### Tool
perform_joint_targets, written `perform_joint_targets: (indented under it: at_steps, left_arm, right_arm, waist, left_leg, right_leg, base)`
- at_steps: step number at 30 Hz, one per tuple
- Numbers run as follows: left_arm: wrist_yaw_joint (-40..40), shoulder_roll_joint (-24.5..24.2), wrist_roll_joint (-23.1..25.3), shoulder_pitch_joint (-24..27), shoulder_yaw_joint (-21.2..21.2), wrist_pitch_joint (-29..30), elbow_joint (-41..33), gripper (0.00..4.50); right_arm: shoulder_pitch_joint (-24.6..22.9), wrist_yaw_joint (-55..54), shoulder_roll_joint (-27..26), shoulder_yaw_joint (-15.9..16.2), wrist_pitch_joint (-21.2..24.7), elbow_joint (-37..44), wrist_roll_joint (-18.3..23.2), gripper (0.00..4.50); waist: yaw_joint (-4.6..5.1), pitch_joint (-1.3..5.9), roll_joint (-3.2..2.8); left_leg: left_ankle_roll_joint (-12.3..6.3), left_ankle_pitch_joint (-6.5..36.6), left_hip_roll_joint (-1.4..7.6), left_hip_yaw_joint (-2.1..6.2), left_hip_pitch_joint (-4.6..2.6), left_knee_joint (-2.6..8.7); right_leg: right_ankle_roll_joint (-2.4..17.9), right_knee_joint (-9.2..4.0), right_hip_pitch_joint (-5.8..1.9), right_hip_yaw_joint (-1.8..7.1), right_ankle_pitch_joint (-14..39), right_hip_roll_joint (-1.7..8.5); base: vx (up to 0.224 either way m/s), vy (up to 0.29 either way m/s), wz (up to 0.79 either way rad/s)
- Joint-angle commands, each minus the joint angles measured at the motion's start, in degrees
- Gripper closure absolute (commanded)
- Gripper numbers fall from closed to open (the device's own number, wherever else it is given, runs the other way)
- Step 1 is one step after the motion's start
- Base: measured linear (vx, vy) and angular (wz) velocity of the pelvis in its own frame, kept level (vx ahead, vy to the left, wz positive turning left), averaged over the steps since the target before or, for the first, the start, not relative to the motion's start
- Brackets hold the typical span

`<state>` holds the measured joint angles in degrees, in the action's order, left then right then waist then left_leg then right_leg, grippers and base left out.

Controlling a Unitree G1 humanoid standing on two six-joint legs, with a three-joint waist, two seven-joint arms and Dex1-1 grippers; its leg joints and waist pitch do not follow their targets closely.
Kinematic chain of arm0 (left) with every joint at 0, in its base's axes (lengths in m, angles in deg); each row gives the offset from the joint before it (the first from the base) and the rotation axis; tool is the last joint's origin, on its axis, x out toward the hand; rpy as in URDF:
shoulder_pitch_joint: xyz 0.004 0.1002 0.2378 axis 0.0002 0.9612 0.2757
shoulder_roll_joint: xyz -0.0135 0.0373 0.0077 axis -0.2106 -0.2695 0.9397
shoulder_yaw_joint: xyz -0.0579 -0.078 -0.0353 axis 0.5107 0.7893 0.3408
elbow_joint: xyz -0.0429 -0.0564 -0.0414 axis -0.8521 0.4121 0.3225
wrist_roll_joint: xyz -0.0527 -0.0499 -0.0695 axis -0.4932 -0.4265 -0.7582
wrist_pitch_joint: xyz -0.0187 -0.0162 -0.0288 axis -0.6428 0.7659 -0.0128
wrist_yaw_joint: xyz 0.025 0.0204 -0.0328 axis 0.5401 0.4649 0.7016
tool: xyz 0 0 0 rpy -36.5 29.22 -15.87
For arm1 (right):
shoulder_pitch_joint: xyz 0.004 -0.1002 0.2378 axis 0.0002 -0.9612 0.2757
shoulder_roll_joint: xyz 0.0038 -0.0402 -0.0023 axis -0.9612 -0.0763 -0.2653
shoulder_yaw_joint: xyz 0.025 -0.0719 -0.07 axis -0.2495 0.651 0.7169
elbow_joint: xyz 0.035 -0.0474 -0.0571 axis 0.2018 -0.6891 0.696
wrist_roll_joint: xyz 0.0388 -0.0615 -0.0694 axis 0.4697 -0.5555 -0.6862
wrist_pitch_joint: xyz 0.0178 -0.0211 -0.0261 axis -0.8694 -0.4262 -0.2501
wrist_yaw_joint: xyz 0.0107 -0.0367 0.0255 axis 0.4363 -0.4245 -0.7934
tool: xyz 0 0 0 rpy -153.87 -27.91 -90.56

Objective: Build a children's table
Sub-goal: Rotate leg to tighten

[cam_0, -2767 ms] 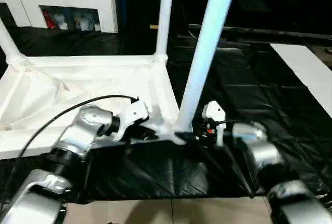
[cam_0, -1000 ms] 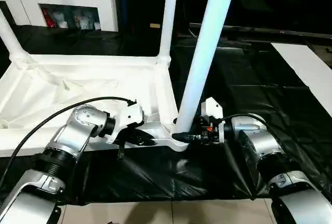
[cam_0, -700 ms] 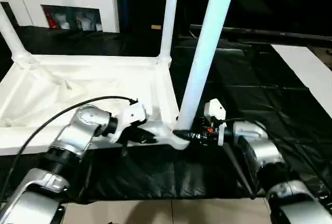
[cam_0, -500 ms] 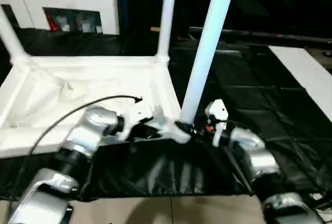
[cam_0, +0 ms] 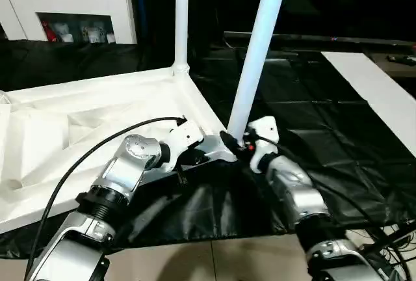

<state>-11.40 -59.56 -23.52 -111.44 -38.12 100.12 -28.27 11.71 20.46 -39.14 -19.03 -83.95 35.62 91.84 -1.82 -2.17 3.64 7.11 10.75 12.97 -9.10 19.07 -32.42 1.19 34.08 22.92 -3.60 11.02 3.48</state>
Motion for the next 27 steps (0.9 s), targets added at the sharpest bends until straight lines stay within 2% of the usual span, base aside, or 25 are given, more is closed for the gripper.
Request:
perform_joint_targets:
  at_steps: [1,2,4,5,6,8,9,10,11,12,14,17,20,27]
  left_arm:
    - [-3.5,1.1,-2.5,1.1,-2.5,-2.0,-1.0,4.5]
    - [-4.7,0.2,-2.9,1.3,-2.3,-2.5,-1.2,4.5]
    - [-7.0,-1.3,-3.7,1.7,-2.1,-3.4,-1.6,4.5]
    - [-9.7,-3.0,-4.3,1.8,-2.1,-4.7,-1.8,4.5]
    - [-9.9,-3.1,-4.3,1.8,-2.1,-4.8,-1.8,4.5]
    - [-11.0,-3.7,-4.5,1.8,-2.0,-5.0,-1.7,4.5]
    - [-12.6,-4.4,-4.8,1.8,-1.8,-5.2,-1.7,4.5]
    - [-14.1,-5.0,-5.1,1.9,-1.9,-5.3,-1.9,4.5]
    - [-15.6,-5.6,-5.4,2.0,-2.1,-5.5,-2.0,4.5]
    - [-15.8,-5.6,-5.4,2.0,-2.1,-5.5,-2.0,4.5]
    - [-17.1,-6.3,-5.2,2.1,-2.5,-6.7,-2.1,4.5]
    - [-19.5,-7.3,-6.1,2.0,-2.9,-6.8,-2.0,4.5]
    - [-20.9,-8.0,-6.4,1.6,-3.3,-7.4,-1.6,4.5]
    - [-21.7,-8.5,-5.7,0.7,-3.3,-8.3,0.1,4.5]
  right_arm:
    - [0.2,7.9,0.4,4.5,1.3,1.1,0.3,1.67]
    - [0.4,10.8,2.1,5.2,1.2,1.0,0.2,1.42]
    - [1.0,14.8,4.5,6.0,0.9,0.4,0.1,1.42]
    - [1.8,20.4,7.2,7.0,0.0,-0.6,0.1,1.42]
    - [1.9,20.7,7.3,7.0,-0.1,-0.7,0.1,1.42]
    - [2.3,23.2,8.3,7.3,-0.4,-1.1,0.0,1.42]
    - [2.9,25.8,9.3,7.4,-0.6,-1.8,0.0,1.42]
    - [3.4,28.0,10.1,7.7,-0.5,-2.3,0.2,1.42]
    - [3.9,30.0,10.8,7.9,-0.5,-2.7,0.3,1.42]
    - [4.0,30.3,10.9,8.0,-0.5,-2.7,0.3,1.42]
    - [4.6,31.2,11.4,8.0,-1.0,-3.5,0.1,1.77]
    - [6.2,34.0,12.1,7.9,-0.9,-5.3,0.4,1.77]
    - [7.3,36.1,12.6,8.6,-1.3,-6.9,0.4,1.99]
    - [8.0,38.2,12.1,9.6,-2.2,-8.6,-0.2,2.02]
  waist:
    - [-0.15,2.4,-0.54]
    - [-0.27,2.52,-0.54]
    - [-0.32,2.71,-0.33]
    - [-0.36,2.97,-0.18]
    - [-0.36,2.97,-0.18]
    - [-0.66,3.09,-0.36]
    - [-0.83,3.1,-0.23]
    - [-0.83,3.12,-0.24]
    - [-0.89,3.11,-0.26]
    - [-0.88,3.13,-0.21]
    - [-1.04,3.05,-0.33]
    - [-1.41,2.83,-0.17]
    - [-1.54,2.7,-0.36]
    - [-1.66,2.82,-0.17]
  left_leg:
    - [-2.36,18.2,0.18,-0.41,0.55,4.19]
    - [-2.64,16.7,0.24,-0.54,0.53,4.06]
    - [-3.13,14.8,0.29,-0.71,0.63,3.85]
    - [-3.98,12.2,0.15,-0.95,0.8,3.53]
    - [-3.98,12.2,0.15,-0.95,0.8,3.53]
    - [-4.79,8.7,0.18,-1.18,0.75,3.31]
    - [-4.77,7.1,0.27,-1.21,0.85,3.3]
    - [-4.73,6.6,0.25,-1.25,0.98,3.25]
    - [-4.67,6.9,0.33,-1.32,0.79,3.19]
    - [-4.79,7.0,0.32,-1.42,0.69,3.13]
    - [-4.67,7.5,0.43,-1.51,0.51,3.23]
    - [-3.63,9.3,0.61,-1.59,0.33,3.36]
    - [-2.71,11.2,0.71,-1.58,0.19,3.39]
    - [-2.39,10.0,0.63,-1.58,0.37,3.25]
  right_leg:
    - [8.0,-4.9,-2.14,2.44,20.5,3.66]
    - [8.6,-4.73,-2.2,2.45,19.3,3.65]
    - [9.8,-4.4,-2.37,2.5,16.5,3.61]
    - [11.2,-3.88,-2.6,2.55,12.6,3.58]
    - [11.2,-3.88,-2.6,2.55,12.6,3.58]
    - [12.9,-3.25,-2.69,2.59,7.3,3.51]
    - [13.5,-2.92,-2.95,2.51,5.0,3.46]
    - [13.8,-2.68,-3.04,2.51,4.1,3.45]
    - [14.2,-2.54,-2.99,2.46,3.5,3.37]
    - [14.4,-2.51,-2.97,2.47,3.2,3.34]
    - [14.7,-2.51,-2.93,2.48,3.6,3.42]
    - [13.9,-2.8,-2.8,2.48,7.0,3.52]
    - [13.2,-3.05,-2.63,2.45,10.4,3.52]
    - [12.8,-2.76,-2.76,2.48,9.5,3.46]
  base:
    - [0.0,0.0,0.0]
    - [0.0,0.0,0.0]
    - [0.06,-0.024,0.03]
    - [0.064,-0.027,0.04]
    - [0.061,-0.033,0.03]
    - [0.055,-0.033,0.03]
    - [0.0,0.0,0.0]
    - [0.0,0.0,0.0]
    - [0.0,0.0,0.0]
    - [0.0,0.0,0.0]
    - [0.0,0.0,0.0]
    - [0.0,0.0,0.0]
    - [0.0,0.0,0.0]
    - [0.0,0.0,0.0]
